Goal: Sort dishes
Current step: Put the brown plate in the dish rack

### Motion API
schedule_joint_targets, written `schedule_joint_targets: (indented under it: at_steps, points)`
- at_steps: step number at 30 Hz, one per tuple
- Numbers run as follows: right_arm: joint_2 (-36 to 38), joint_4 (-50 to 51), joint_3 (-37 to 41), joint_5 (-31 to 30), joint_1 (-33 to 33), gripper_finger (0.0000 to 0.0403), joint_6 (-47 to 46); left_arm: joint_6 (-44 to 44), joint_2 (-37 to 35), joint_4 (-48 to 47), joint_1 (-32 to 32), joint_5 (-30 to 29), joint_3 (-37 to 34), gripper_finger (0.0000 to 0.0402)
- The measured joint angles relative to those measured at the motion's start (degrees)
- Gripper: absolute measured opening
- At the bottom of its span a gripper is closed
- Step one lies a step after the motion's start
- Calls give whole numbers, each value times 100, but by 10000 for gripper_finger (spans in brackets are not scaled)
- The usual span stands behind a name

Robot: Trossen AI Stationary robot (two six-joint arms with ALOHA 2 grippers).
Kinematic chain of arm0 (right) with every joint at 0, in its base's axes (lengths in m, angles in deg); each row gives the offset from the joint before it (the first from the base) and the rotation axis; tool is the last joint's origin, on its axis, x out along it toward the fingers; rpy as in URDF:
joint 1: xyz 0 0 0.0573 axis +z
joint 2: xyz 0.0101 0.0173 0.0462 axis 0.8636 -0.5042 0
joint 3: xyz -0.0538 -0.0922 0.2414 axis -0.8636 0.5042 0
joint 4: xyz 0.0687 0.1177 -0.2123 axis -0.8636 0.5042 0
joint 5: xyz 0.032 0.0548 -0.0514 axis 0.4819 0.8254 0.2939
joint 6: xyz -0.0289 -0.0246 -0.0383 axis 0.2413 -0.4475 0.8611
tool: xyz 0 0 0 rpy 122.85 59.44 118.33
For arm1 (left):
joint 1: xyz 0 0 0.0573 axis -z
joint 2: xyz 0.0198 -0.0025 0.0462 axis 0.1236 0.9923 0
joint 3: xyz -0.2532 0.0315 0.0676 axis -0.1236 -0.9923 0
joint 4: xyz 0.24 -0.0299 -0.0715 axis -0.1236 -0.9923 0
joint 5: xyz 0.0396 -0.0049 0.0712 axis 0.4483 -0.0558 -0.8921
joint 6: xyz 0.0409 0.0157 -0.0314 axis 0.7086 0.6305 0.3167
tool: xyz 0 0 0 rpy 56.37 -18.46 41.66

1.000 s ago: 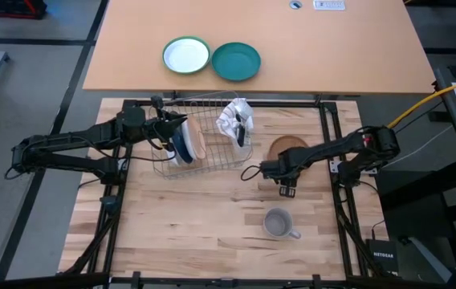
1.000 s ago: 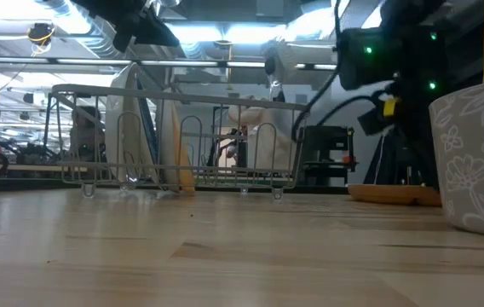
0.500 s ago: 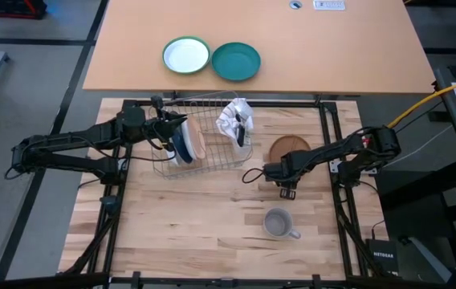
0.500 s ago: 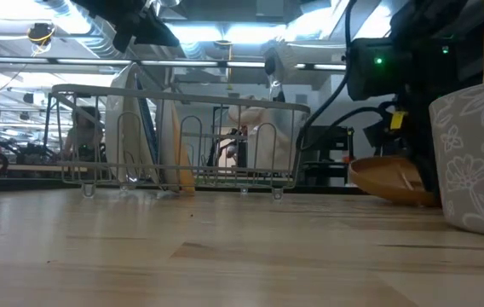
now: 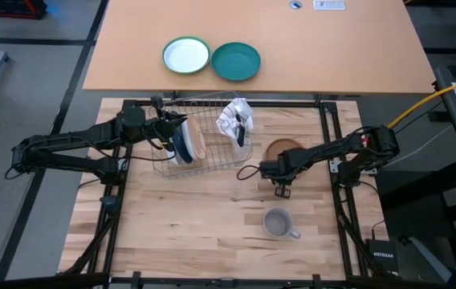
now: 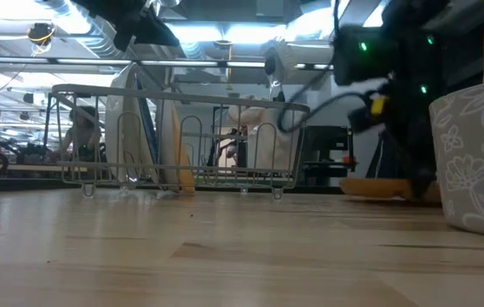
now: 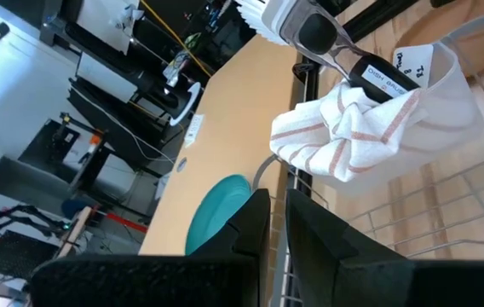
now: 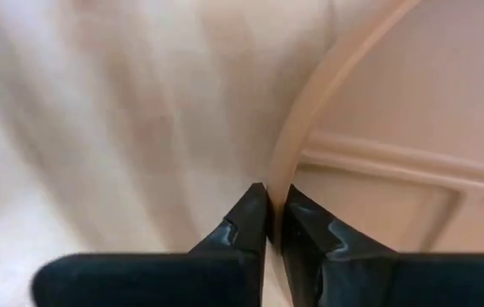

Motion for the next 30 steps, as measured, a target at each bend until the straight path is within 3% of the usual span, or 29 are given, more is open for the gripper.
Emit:
schedule_joint_targets:
  at_steps: [6, 13, 23, 30]
  points:
    - [3, 251, -735, 455, 6, 13, 745, -75, 0, 1, 0, 1, 0, 33]
    - [7, 1383, -1852, 697, 5, 17, 1300, -63, 0, 3, 0, 1, 0, 33]
    - [12, 3342, -3342, 1412, 7, 16, 1181, -61, 0, 1, -2, 1, 0, 33]
    - [14, 3461, -4400, 1931, 7, 14, 1168, -63, 0, 1, 0, 1, 0, 33]
